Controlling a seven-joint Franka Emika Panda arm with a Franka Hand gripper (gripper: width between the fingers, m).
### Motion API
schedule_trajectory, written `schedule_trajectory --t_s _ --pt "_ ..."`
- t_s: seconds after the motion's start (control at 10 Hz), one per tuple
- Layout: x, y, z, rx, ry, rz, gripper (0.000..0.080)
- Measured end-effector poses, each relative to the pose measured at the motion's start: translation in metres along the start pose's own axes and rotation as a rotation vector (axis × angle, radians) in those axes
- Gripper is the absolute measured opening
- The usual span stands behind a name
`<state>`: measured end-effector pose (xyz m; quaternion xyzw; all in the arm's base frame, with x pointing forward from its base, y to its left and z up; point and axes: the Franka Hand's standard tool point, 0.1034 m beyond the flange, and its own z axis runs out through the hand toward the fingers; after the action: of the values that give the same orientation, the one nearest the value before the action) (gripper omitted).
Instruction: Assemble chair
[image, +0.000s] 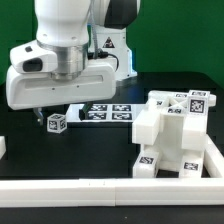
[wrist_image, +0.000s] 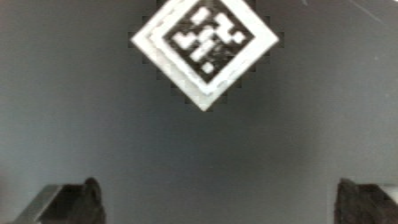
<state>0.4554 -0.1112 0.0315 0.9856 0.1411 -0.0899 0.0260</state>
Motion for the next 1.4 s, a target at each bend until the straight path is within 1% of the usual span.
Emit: schedule_trajectory --t_s 0.1,0.2,0.3,0.4,0.5,0.7,0.8,0.9,1.0,1.1,1.2,1.3,1.4 --pt "-0.001 -0.002 0.002 0.022 -0.004 0.156 0.0649" --pt "-0.002 -0.005 0.004 0.049 -0.023 0.285 0.0649" --pt "0.001 -0.004 0.004 0.073 -0.03 0.362 0.0649" --pt "0.006 -0.004 0.002 0.066 0.018 0.389 0.0649" --pt "0.005 -0.007 0.004 0.072 0.013 0.414 0.0649" --pt "0.006 -0.006 0.004 0.072 0.013 0.405 0.0649" --pt "0.002 -0.001 0.003 0.123 -0.076 0.446 0.0649" --pt "0.007 0.009 0.001 0.139 -0.095 0.463 0.0649" --pt "-0.001 0.01 -0.001 0.178 -0.204 0.476 0.0649" --pt "-0.003 0.015 -0.003 0.222 -0.339 0.5 0.0649" --pt "0.001 0.022 -0.002 0.246 -0.409 0.507 0.0649" --pt "-0.007 0.023 0.0 0.277 -0.517 0.507 0.0649" --pt "-0.01 0.026 0.003 0.304 -0.612 0.506 0.0649"
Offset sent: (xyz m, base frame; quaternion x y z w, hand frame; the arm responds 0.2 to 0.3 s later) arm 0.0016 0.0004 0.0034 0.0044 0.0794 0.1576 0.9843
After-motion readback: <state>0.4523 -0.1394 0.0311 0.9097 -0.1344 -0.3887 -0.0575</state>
